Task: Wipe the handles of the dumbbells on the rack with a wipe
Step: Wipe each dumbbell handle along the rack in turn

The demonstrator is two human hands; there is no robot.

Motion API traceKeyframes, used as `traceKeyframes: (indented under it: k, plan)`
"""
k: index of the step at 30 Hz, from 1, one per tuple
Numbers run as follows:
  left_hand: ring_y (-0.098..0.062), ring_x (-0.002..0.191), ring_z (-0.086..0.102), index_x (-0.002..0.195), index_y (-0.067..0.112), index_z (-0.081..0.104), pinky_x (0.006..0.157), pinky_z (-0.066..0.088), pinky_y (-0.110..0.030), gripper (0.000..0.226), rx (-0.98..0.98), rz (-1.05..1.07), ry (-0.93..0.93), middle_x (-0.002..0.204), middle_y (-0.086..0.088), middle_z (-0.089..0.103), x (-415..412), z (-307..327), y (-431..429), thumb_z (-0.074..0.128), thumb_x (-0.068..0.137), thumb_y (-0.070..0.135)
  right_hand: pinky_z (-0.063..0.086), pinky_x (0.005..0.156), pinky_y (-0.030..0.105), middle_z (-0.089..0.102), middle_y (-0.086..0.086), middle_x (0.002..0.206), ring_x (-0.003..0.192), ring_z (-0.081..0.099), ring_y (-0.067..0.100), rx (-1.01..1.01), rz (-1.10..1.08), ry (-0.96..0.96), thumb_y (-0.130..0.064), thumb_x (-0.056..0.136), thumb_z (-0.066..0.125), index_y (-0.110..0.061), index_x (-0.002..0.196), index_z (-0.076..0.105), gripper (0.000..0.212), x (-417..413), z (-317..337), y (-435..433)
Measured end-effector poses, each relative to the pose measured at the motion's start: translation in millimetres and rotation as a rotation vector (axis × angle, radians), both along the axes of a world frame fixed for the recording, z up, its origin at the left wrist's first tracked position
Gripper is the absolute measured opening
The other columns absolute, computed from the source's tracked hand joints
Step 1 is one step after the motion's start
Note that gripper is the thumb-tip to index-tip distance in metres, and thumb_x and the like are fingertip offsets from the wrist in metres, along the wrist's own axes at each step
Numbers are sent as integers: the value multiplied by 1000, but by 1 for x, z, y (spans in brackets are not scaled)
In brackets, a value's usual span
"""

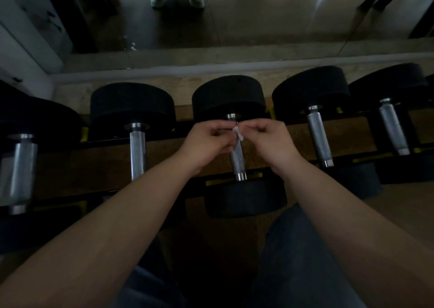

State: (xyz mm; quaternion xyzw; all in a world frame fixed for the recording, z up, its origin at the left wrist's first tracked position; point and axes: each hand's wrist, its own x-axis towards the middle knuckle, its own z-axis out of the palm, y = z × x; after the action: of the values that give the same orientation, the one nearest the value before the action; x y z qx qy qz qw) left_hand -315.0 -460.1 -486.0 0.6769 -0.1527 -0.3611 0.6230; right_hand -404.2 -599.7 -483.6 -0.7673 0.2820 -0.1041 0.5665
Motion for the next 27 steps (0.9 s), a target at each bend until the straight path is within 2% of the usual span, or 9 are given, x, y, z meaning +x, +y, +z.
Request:
traceKeyframes:
  k: [4, 6, 9, 11, 14, 17, 20, 24, 27]
  plan:
    - [-16, 93, 74, 113, 13, 73, 79, 60, -28, 24, 30, 80, 12, 104, -8, 75, -1, -3, -3, 72, 89, 9, 42, 52, 7, 70, -19, 70, 56, 59, -13, 111, 112, 31, -21, 100, 62, -18, 116, 75, 21, -6, 6, 1]
    - [-15, 91, 74, 105, 18, 75, 77, 60, -29, 17, 62, 89, 36, 103, -6, 75, 3, -4, -4, 72, 89, 13, 38, 47, 4, 70, -15, 80, 52, 54, -16, 88, 173, 59, -15, 101, 59, -17, 122, 72, 25, -7, 8, 0]
    - [-14, 84, 74, 95, 20, 74, 74, 60, -29, 13, 107, 213, -2, 99, -5, 75, 10, -7, -10, 75, 86, 12, 38, 48, 5, 71, -8, 98, 54, 55, -16, 40, 134, 81, -15, 100, 60, -22, 119, 74, 25, -2, 6, 1]
    - [-12, 78, 75, 92, 23, 74, 76, 62, -33, 11, 176, 264, -97, 93, -2, 76, 11, -10, -13, 78, 84, 17, 42, 60, 10, 72, -10, 98, 71, 61, -9, 61, 20, 71, -15, 97, 61, -25, 110, 76, 22, 1, 1, 1]
    - [-7, 72, 73, 89, 25, 77, 76, 62, -31, 7, 295, 170, -324, 81, 5, 76, 3, -11, -11, 78, 83, 22, 48, 79, 20, 75, -7, 101, 98, 67, 5, 112, -29, 74, -13, 94, 64, -23, 104, 78, 20, 2, -7, 0]
    - [2, 73, 67, 88, 27, 76, 69, 52, -14, 6, 434, 4, -468, 80, 11, 73, -12, -11, -2, 77, 83, 23, 51, 79, 21, 75, -3, 102, 100, 69, 10, 117, -33, 84, -11, 92, 63, -20, 105, 76, 20, 3, -11, -1]
    - [5, 81, 63, 91, 28, 76, 72, 48, -13, 7, 475, 0, -499, 85, 17, 69, -23, -17, 3, 75, 85, 26, 55, 86, 32, 73, -4, 98, 96, 68, 14, 60, -35, 123, -19, 91, 63, -26, 96, 72, 14, 5, -15, 1]
    - [-2, 73, 68, 88, 26, 75, 64, 53, -12, 7, 354, 241, -387, 84, 8, 72, -15, -17, -10, 74, 86, 20, 49, 69, 30, 71, -3, 95, 83, 64, 13, 34, -29, 167, -23, 90, 63, -29, 94, 69, 10, 5, -12, 1]
    - [-8, 68, 71, 88, 25, 76, 65, 60, -23, 8, 356, 281, -320, 79, 4, 73, -11, -22, -12, 72, 88, 17, 42, 63, 26, 69, -5, 90, 80, 61, 13, 44, -42, 184, -19, 90, 62, -27, 94, 69, 12, 3, -11, 1]
